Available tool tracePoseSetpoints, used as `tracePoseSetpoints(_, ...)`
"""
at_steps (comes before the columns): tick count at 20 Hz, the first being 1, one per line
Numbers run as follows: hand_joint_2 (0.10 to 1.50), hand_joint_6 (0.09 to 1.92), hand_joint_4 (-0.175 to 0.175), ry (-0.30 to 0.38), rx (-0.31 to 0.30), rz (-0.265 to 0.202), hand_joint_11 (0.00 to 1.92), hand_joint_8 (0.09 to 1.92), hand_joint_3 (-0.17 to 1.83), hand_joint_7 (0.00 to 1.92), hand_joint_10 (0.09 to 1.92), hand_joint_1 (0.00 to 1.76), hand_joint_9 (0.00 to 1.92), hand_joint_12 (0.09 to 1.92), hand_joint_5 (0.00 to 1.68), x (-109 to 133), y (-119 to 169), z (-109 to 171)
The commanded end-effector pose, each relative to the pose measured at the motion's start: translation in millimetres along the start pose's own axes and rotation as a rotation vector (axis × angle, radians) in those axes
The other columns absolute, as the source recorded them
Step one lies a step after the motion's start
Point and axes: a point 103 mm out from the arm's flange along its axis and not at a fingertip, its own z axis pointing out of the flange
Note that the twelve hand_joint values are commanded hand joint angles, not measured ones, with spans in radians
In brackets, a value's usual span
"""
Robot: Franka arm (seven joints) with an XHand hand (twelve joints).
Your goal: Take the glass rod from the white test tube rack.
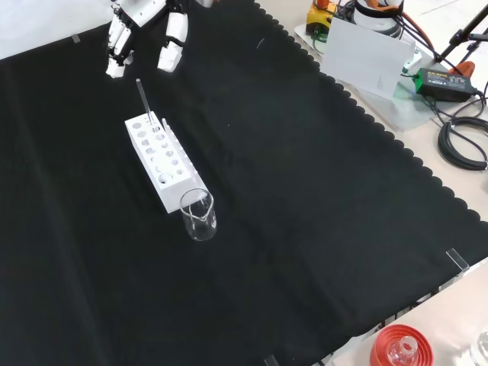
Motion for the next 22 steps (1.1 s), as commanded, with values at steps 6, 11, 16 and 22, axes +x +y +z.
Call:
tracePoseSetpoints(6,0.93,0.09,-0.002,-0.007,0.017,0.008,0.54,0.78,0.23,0.29,0.86,0.40,0.54,1.37,0.39,3,9,12)
tracePoseSetpoints(11,0.92,0.09,-0.005,-0.035,0.039,0.020,0.57,0.78,0.23,0.29,0.87,0.42,0.55,1.37,0.39,11,19,22)
tracePoseSetpoints(16,0.92,0.09,-0.008,-0.031,0.044,0.006,0.59,0.78,0.23,0.30,0.88,0.44,0.57,1.36,0.40,10,19,26)
tracePoseSetpoints(22,0.92,0.09,-0.015,-0.047,0.056,0.006,0.65,0.79,0.24,0.34,0.85,0.45,0.63,1.32,0.41,8,21,36)
